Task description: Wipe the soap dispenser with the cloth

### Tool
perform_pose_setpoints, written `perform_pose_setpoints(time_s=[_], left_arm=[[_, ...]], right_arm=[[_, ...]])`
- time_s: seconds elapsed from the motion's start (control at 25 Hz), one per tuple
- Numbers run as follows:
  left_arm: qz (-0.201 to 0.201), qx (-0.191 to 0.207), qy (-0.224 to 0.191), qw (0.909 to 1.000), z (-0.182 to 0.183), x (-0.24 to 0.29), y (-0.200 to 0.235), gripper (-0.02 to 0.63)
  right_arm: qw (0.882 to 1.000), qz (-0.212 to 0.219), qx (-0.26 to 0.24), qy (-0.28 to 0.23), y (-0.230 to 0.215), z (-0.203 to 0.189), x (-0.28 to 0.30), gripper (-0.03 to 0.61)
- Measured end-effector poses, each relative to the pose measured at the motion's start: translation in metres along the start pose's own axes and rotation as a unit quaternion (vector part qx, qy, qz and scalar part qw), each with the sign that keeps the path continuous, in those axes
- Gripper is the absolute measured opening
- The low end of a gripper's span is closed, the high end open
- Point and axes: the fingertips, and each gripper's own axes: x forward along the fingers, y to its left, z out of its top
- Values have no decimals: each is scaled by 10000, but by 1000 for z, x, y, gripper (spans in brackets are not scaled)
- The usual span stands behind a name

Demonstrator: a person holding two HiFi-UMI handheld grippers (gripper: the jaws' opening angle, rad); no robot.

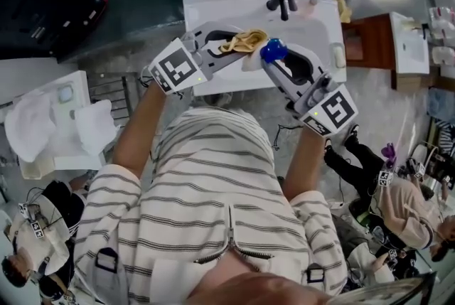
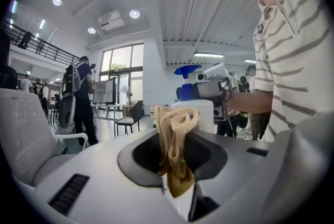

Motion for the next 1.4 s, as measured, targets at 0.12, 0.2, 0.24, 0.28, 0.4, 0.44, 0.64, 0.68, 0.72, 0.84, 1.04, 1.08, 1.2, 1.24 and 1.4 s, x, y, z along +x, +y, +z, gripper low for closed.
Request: perform_pose_setpoints(time_s=[0.12,0.2,0.24,0.28,0.4,0.44,0.64,0.68,0.72,0.84,1.04,1.08,1.2,1.24,1.4], left_arm=[[-161,-111,-51,9998,-1,3,-4,94],[-244,-160,-58,9996,-2,6,-7,94],[-271,-190,-58,9994,-2,6,-7,94],[-288,-219,-54,9993,-4,7,-8,94],[-318,-298,-46,9990,-7,9,-8,95],[-329,-326,-33,9989,-8,10,-9,94],[-307,-378,95,9988,-15,10,-10,95],[-302,-404,92,9987,-15,9,-9,94],[-294,-430,91,9986,-16,8,-9,95],[-243,-486,121,9984,-20,5,-9,95],[-174,-586,189,9980,-28,-4,-10,95],[-158,-601,206,9979,-29,-4,-10,95],[-81,-665,233,9975,-31,-6,-9,95],[-41,-686,228,9974,-31,-6,-9,95],[139,-787,152,9967,-31,-11,-7,95]], right_arm=[[9999,111,19,-63,6,1,-2,126],[9999,113,27,-82,7,2,-3,126],[9999,114,35,-94,8,3,-4,126],[9999,121,49,-109,8,3,-4,126],[9997,162,88,-166,9,4,-6,126],[9996,170,103,-184,10,5,-6,126],[9994,129,171,-259,9,6,-5,126],[9994,119,176,-267,9,6,-5,126],[9994,109,187,-278,8,6,-5,126],[9992,50,237,-325,5,7,-4,126],[9987,-17,320,-408,2,8,0,126],[9985,-41,332,-426,1,9,0,126],[9983,-128,348,-452,-4,9,-1,126],[9982,-159,351,-458,-6,9,-1,126],[9979,-284,365,-454,-11,10,1,126]])
